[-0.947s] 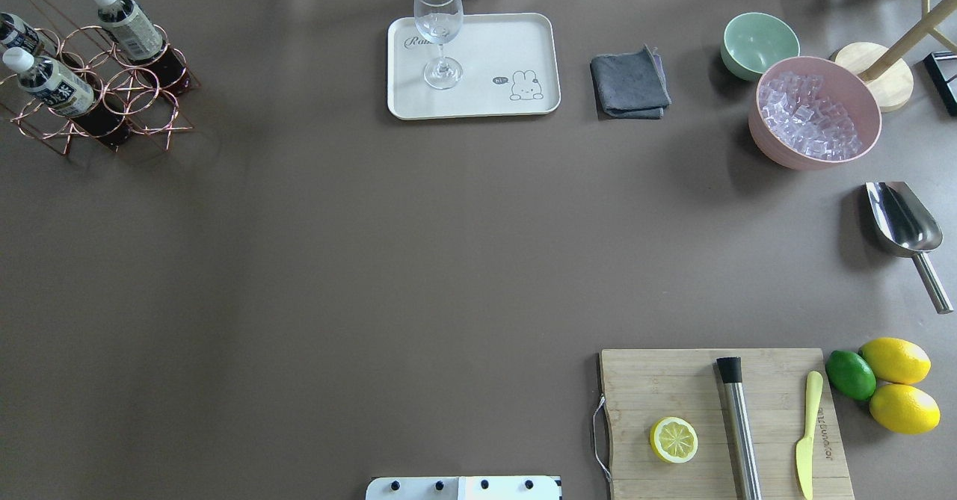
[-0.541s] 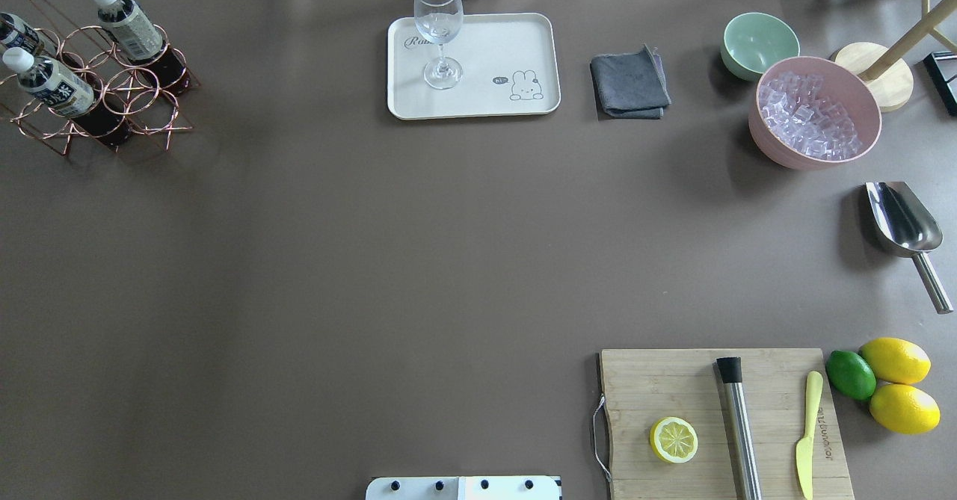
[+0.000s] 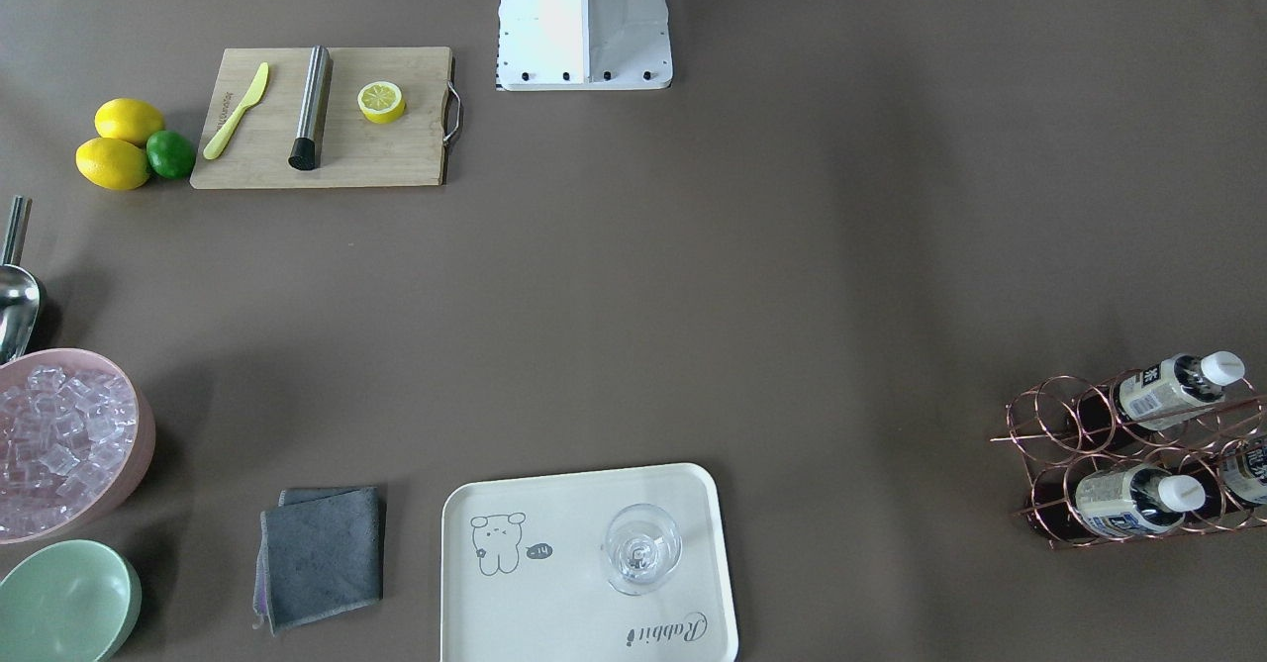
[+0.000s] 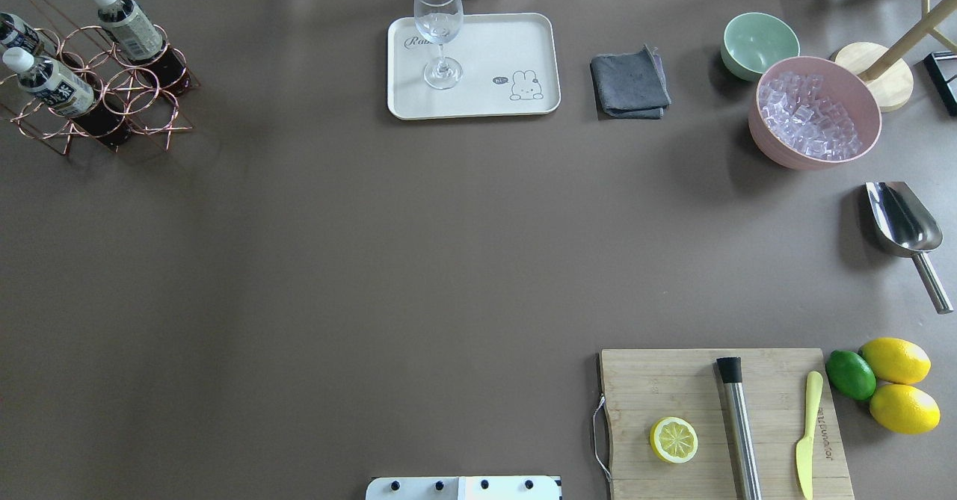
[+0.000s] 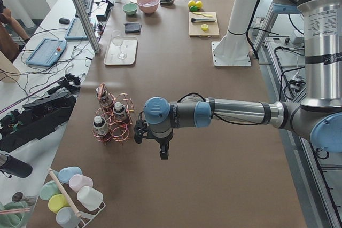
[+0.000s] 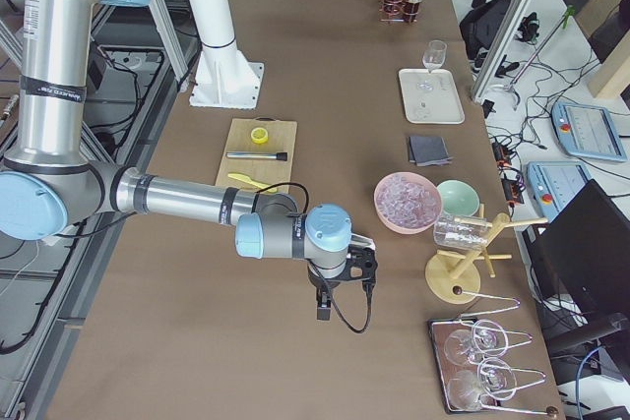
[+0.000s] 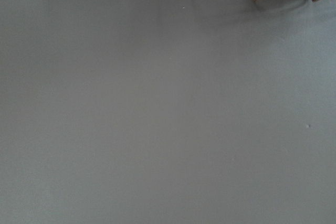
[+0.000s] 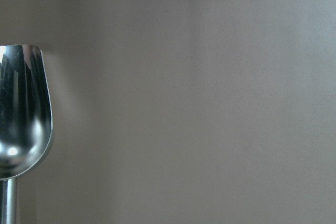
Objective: Take tea from basket to plate
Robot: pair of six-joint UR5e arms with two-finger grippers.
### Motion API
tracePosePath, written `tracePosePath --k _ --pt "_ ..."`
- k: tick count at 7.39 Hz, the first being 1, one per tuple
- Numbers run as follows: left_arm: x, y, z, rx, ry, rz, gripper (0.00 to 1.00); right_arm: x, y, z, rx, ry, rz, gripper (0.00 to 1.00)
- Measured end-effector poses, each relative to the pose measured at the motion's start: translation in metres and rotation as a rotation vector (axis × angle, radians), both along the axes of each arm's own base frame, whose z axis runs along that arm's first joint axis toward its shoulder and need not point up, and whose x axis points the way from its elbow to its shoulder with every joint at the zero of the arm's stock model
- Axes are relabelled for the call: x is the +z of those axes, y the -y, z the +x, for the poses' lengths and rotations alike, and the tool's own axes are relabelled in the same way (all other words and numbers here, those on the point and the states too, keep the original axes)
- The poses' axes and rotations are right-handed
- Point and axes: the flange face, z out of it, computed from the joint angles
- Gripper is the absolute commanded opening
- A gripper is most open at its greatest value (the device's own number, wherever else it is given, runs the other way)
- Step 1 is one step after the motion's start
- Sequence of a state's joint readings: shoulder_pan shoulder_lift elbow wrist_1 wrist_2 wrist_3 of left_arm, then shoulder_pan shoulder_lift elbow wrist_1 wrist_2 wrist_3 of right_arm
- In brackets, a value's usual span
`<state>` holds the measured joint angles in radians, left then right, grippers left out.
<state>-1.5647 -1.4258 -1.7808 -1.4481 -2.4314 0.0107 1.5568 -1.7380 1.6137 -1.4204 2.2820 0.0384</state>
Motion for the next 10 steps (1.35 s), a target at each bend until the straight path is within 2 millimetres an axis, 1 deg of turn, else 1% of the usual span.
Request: tracePosePath --k 3,7,8,9,10 --pt "-0.004 0.0 0.0 -0.002 0.0 0.005 0.98 0.003 -0.001 0.0 -0.001 0.001 -0.006 1.0" --pt "-0.006 0.001 0.0 -0.004 -0.001 0.007 0.98 0.002 -0.001 -0.001 0.0 0.006 -0.006 1.0" --pt "-0.009 0.004 0.0 -0.023 -0.001 -0.011 0.98 0.002 -0.001 -0.001 0.001 0.006 -0.006 1.0" --pt "-0.014 0.011 0.0 -0.085 -0.002 -0.076 0.98 0.002 -0.001 0.0 0.001 0.006 -0.006 1.0" --pt "-0.026 0.027 0.001 -0.181 -0.001 -0.161 0.98 0.001 0.0 0.0 0.001 0.007 -0.005 1.0"
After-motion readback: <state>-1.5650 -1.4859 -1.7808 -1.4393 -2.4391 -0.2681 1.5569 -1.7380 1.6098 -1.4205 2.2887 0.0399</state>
